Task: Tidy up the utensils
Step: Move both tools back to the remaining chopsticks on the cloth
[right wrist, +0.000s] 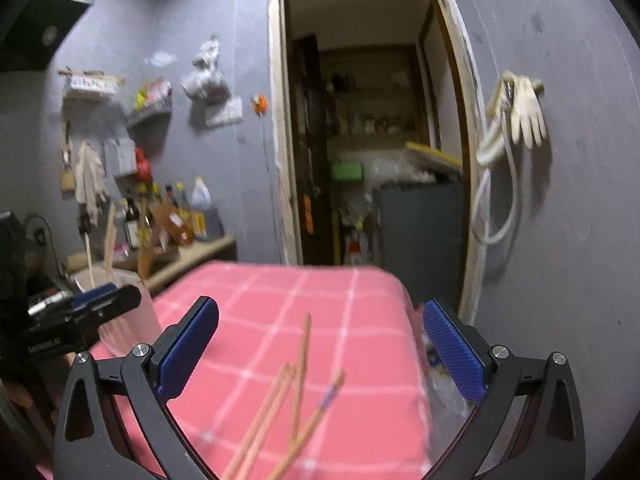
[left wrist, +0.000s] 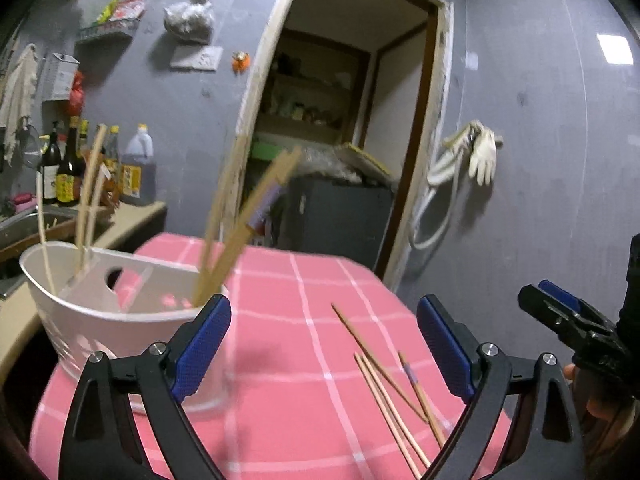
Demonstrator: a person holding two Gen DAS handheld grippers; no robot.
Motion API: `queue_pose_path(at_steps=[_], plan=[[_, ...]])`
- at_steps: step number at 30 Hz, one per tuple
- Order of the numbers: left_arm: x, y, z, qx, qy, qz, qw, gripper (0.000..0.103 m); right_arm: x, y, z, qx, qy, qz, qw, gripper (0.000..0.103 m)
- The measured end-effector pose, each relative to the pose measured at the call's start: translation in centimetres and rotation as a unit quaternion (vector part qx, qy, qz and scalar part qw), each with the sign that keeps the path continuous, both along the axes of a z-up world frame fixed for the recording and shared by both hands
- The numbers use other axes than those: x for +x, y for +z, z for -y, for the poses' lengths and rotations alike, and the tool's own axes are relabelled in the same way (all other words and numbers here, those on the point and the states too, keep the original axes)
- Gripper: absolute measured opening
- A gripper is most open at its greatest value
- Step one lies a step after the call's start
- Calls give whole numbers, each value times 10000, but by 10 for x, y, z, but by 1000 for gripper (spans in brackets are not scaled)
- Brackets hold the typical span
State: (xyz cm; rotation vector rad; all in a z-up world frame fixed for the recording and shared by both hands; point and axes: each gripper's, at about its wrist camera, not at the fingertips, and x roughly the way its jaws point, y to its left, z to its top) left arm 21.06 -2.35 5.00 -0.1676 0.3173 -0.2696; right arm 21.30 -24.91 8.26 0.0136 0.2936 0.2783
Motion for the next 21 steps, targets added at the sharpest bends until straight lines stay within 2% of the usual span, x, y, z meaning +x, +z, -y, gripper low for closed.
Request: queue_pose_path(at_steps=[8,16,21], plan=[[21,-31,26,388,-282,-699,9964,91,25,-40,12,-39,-105,-1098,9939,102],[36,-59,42,693,-525,-1370,9868,90,48,-67,11,-150,41,-1889,9819,80],[45,-71,49,793,-728,-1705,9795,84,62,-82,8,-180,197,-2326,9722,62]])
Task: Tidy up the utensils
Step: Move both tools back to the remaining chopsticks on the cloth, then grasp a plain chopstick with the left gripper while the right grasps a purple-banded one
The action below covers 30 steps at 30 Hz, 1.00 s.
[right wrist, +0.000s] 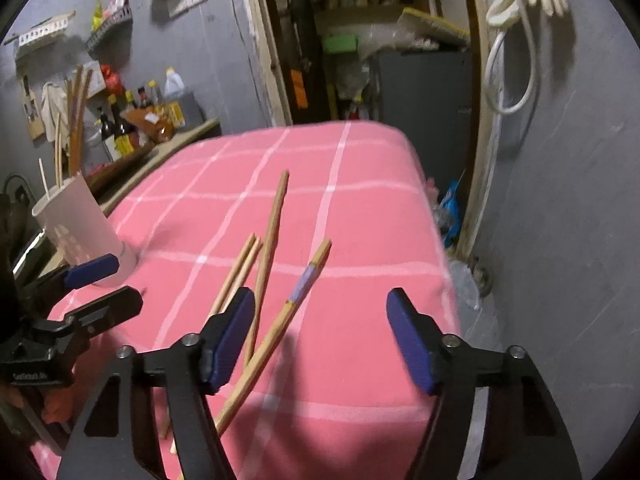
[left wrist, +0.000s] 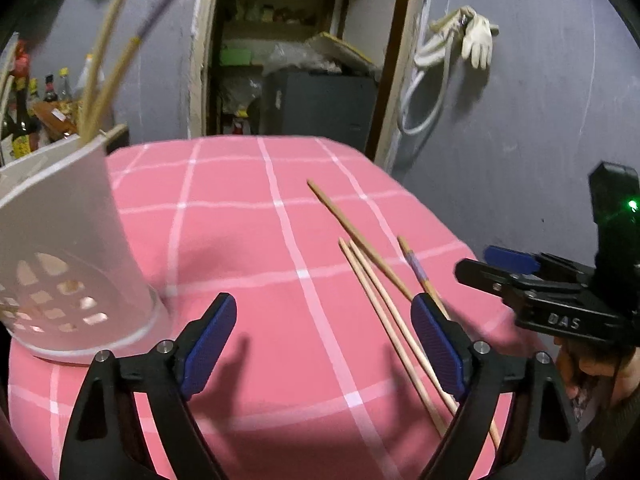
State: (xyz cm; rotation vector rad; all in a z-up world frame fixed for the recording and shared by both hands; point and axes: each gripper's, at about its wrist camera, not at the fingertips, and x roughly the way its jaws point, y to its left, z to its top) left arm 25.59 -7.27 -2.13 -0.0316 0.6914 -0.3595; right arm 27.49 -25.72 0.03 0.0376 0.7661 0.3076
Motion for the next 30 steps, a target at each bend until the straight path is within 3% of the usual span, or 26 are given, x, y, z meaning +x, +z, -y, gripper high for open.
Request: queue_pose_path(at_steps=[1,6,10,17,24,27,30], plan=[[2,-3,2,23,-37,-90,9999,82,3,-3,-1,4,50,-93,9999,56],[17,-12,13,117,-201,-516,9984,60,15,-10,-6,-23,224,-349,9991,47],[31,-20,21,170,-288,-821,9961,52,25,-14,-7,-29,286,-520,9982,41],[49,-25,29,222,-277,-967,9947,34,38,-21,-9,-44,349,-793,9962,38],[59,-26,38,303,-324,-1071,9933,26,47,-21,-16,-277,379,-862,9952,37],[58,-26,38,292,-398,-1113,9926,17,45,-22,-12,-201,386,-850,9954,18],[58,-26,40,329,-435,-1161,9917,14,44,-22,-9,-162,410,-870,9952,16]])
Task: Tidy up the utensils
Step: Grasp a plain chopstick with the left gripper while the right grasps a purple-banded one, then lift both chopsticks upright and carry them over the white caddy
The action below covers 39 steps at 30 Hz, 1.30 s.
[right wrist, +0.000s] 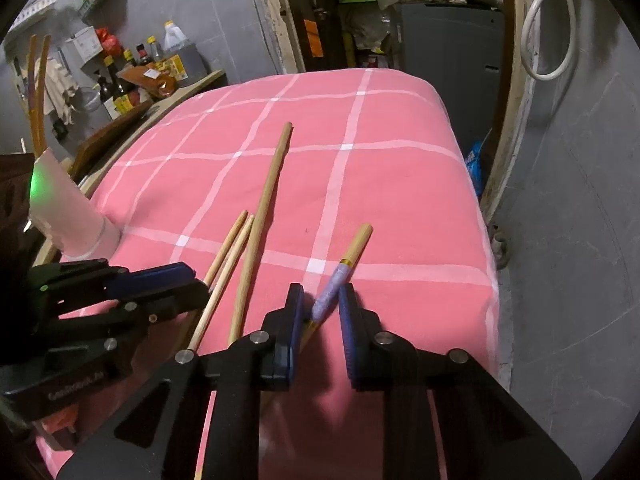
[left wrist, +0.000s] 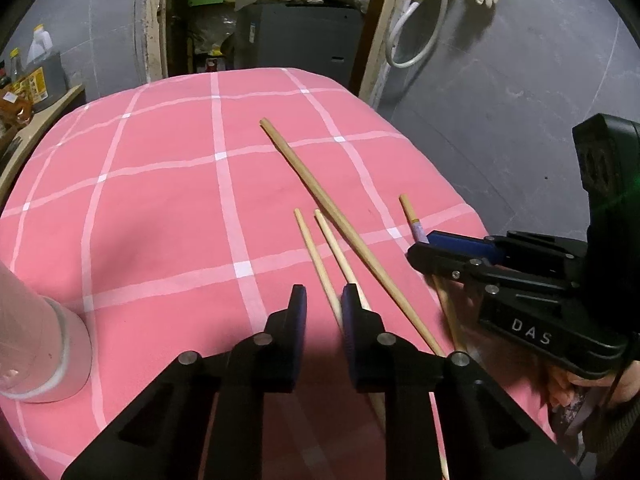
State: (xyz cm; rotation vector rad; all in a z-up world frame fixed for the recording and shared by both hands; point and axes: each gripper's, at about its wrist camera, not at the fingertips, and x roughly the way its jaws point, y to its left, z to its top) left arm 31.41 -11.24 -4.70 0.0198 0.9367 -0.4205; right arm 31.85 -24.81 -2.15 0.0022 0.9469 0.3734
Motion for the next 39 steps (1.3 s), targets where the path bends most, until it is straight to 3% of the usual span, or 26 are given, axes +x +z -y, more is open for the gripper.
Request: queue_pose_path(at_steps=[7,11,16,20,23,27,31,35,39], plan=[[10,-1,8,44,-83,-238,9997,14,11,0,2,297,-135,-390,9987,17],[15,0,6,-89,62,-387,9992,5,18,1,-3,236,-255,-556,9978,17],[13,3,-5,-312,261,-513,9979,2,19,1,0,317,-566,-665,9957,9],[-2,11,-15,-387,282,-363,9982,2,9,0,10,798,-767,-683,9915,5],[-17,21,-23,-472,284,-28,9985,2,-3,6,12,1021,-762,-512,9905,5],[-42,40,-31,-642,292,533,9961,2,-27,24,12,1356,-675,-53,9884,5],[-66,63,-42,-942,286,1236,9874,2,-58,54,4,1681,-473,899,9805,5],[-82,87,-57,-1212,474,1802,9750,2,-90,84,-11,2017,-269,2095,9564,5],[-100,110,-77,-1363,725,2419,9579,2,-103,104,-27,2341,-61,2846,9296,5]])
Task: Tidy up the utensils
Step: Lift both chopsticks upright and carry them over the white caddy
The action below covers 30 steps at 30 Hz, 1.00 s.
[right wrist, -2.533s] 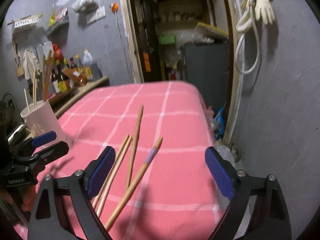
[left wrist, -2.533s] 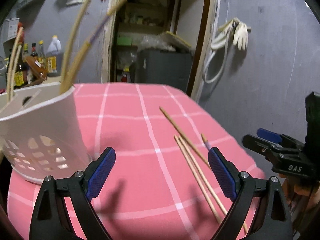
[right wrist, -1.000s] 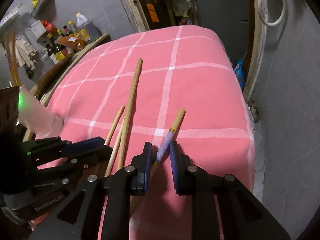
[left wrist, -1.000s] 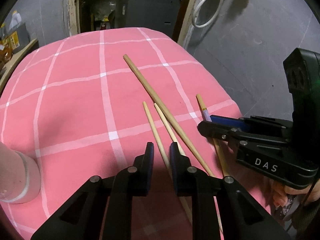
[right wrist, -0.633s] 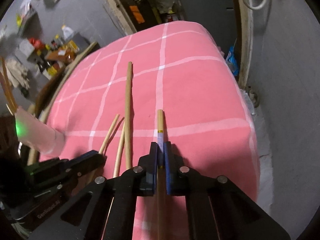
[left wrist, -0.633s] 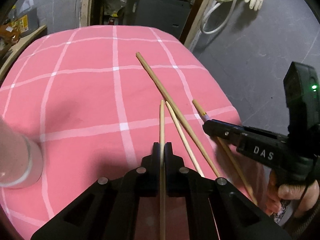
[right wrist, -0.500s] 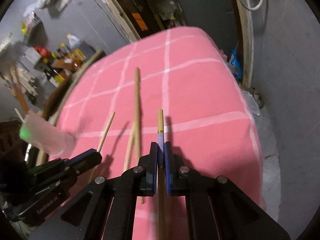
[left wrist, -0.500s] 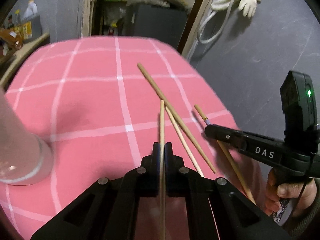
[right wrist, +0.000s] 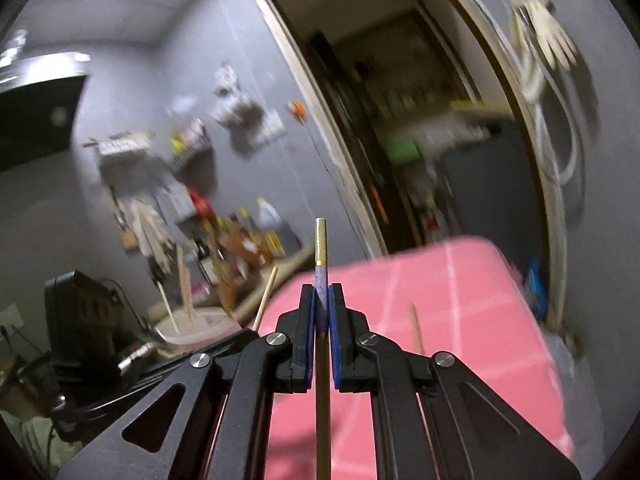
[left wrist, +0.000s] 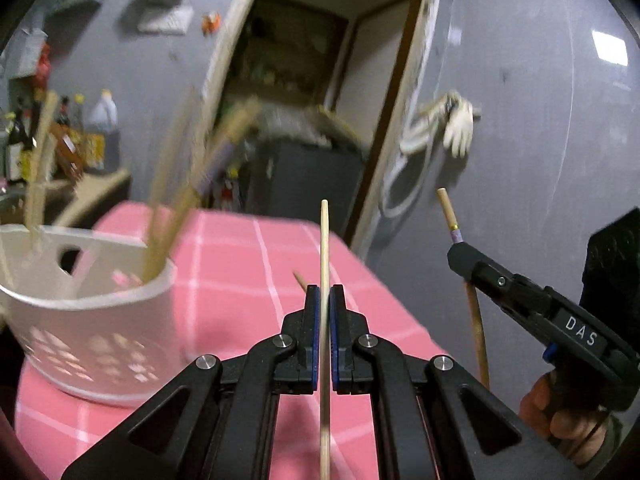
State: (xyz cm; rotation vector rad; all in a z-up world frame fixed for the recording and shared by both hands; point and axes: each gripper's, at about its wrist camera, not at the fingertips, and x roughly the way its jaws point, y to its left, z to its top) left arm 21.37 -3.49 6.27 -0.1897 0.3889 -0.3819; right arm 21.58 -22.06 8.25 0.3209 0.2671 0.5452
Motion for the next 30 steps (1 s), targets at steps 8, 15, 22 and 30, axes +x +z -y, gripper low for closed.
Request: queue_pose_path(at_steps=[8,15,22,30], plan=[[-26,41,-45,-243,465,891,9946,2,2,29,-45,433,262,986,9938,5],[-14,64,-101,-399,942,1280,9865,2,14,55,-88,687,376,1608,9839,5],[-4,71,-165,-537,1528,1531,9749,2,27,65,-125,901,370,2044,9740,5],[9,68,-207,-778,2162,1886,9548,2,38,62,-145,1115,-80,2510,9615,5]])
